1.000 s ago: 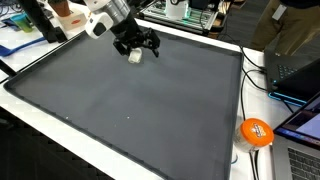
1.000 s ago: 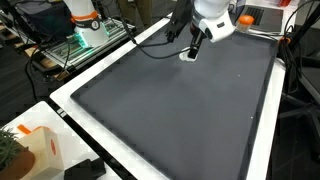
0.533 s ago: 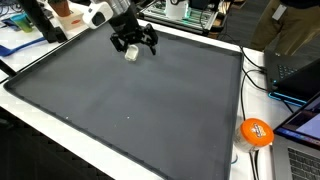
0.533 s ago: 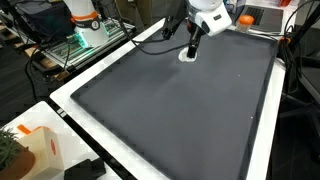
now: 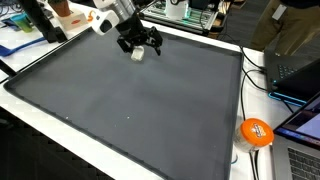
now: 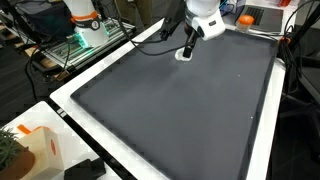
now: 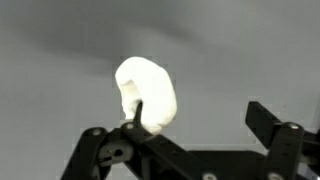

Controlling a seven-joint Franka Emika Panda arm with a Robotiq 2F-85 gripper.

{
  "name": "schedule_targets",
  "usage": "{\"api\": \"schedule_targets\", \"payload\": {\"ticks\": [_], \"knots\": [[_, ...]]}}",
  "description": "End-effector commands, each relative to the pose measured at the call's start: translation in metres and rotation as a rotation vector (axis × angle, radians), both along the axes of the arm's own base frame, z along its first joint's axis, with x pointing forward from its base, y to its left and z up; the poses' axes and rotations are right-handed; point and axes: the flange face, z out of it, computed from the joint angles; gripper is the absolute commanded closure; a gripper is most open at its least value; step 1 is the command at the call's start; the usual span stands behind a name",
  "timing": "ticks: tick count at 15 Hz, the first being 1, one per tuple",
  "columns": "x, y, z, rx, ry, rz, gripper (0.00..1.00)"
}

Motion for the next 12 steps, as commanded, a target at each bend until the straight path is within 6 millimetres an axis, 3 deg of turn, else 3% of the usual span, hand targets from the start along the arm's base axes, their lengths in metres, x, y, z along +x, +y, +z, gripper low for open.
{"api": "schedule_targets", "payload": {"ticks": [1,5,10,12], "knots": [[0.000,0.022,-0.033,0.109,0.109,0.000,0.00],[0.013,0.029,-0.060,0.169,0.062,-0.046,0.00],[0.027,0.018,-0.073,-0.081,-0.079,0.000,0.00],[0.026,0.019,-0.070,-0.166,-0.121,0.030,0.00]]}}
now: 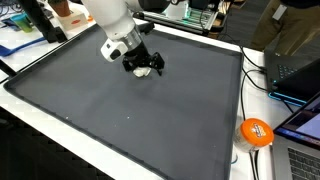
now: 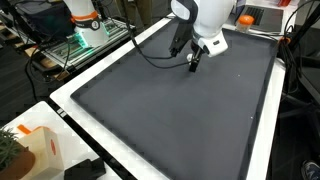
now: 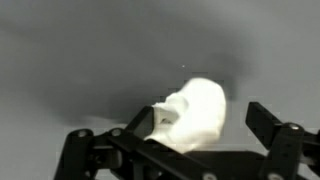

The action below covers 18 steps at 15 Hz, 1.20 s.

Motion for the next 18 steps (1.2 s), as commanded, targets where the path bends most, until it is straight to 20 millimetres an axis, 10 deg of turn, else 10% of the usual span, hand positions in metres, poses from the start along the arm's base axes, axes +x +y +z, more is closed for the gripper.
{"api": "schedule_targets", "payload": {"ticks": [1,8,12,18], "knots": [[-0.001,0.000,0.008,-0.168,-0.083,0.043,0.00],[-0.031,-0.006,0.078,-0.348,-0.109,0.218,0.00],[-0.040,-0.010,0.084,-0.410,-0.011,0.208,0.00],[-0.028,-0.004,0.113,-0.352,-0.235,-0.071,0.00]]}}
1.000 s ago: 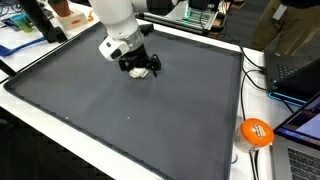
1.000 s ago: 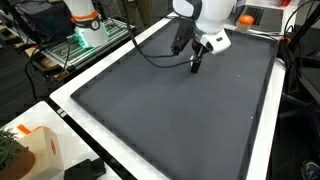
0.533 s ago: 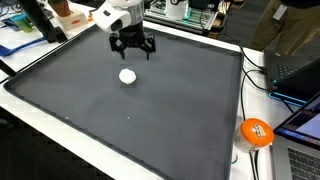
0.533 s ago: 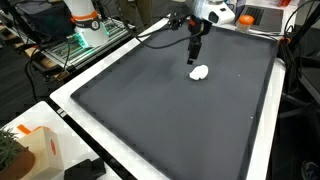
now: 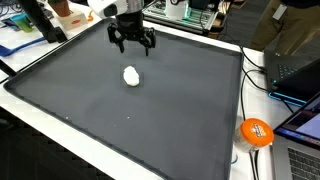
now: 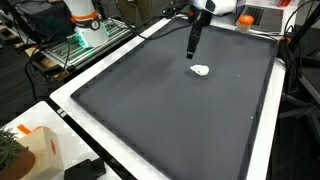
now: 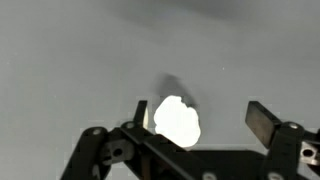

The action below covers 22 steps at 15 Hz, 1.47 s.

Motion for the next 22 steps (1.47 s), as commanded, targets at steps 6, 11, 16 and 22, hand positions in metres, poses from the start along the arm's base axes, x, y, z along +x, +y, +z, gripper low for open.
{"api": "schedule_targets", "payload": {"ticks": [6,11,16,22], "knots": [[0.020,0.037,0.033,-0.258,-0.132,-0.317,0.00],[0.038,0.072,0.071,-0.268,0.115,-0.242,0.00],[0.049,0.068,0.089,-0.244,0.136,-0.228,0.00],[0.074,0.048,0.074,-0.209,0.324,-0.201,0.00]]}}
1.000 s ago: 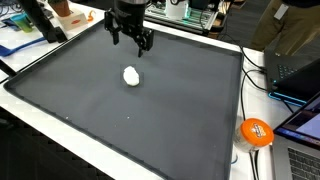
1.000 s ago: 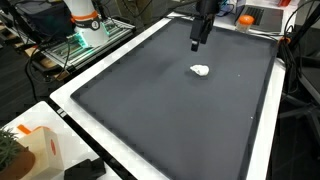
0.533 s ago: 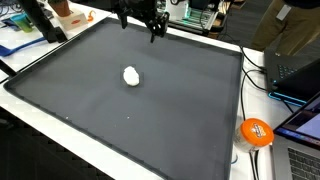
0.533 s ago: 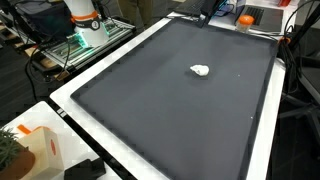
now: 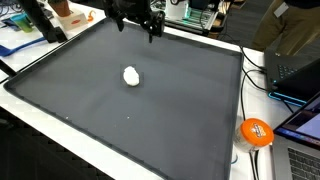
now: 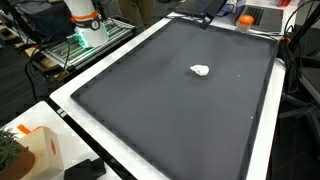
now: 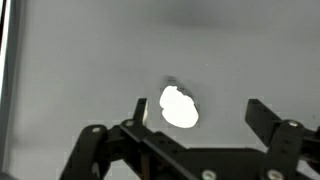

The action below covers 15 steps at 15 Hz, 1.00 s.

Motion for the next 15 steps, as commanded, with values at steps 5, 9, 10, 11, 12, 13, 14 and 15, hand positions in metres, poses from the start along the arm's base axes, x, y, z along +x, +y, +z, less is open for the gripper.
{"api": "schedule_targets", "payload": {"ticks": [5,9,10,11,12,13,14,15], "knots": [[0.038,-0.051,-0.032,0.151,0.236,-0.205,0.00],[0.059,-0.066,-0.044,0.252,0.195,-0.322,0.00],[0.049,-0.066,-0.041,0.220,0.200,-0.268,0.00],[0.052,-0.070,-0.043,0.223,0.197,-0.276,0.00],[0.052,-0.071,-0.044,0.223,0.198,-0.276,0.00],[0.052,-0.069,-0.043,0.223,0.198,-0.274,0.00],[0.058,-0.065,-0.049,0.205,0.149,-0.282,0.00],[0.064,-0.061,-0.055,0.235,0.119,-0.263,0.00]]}}
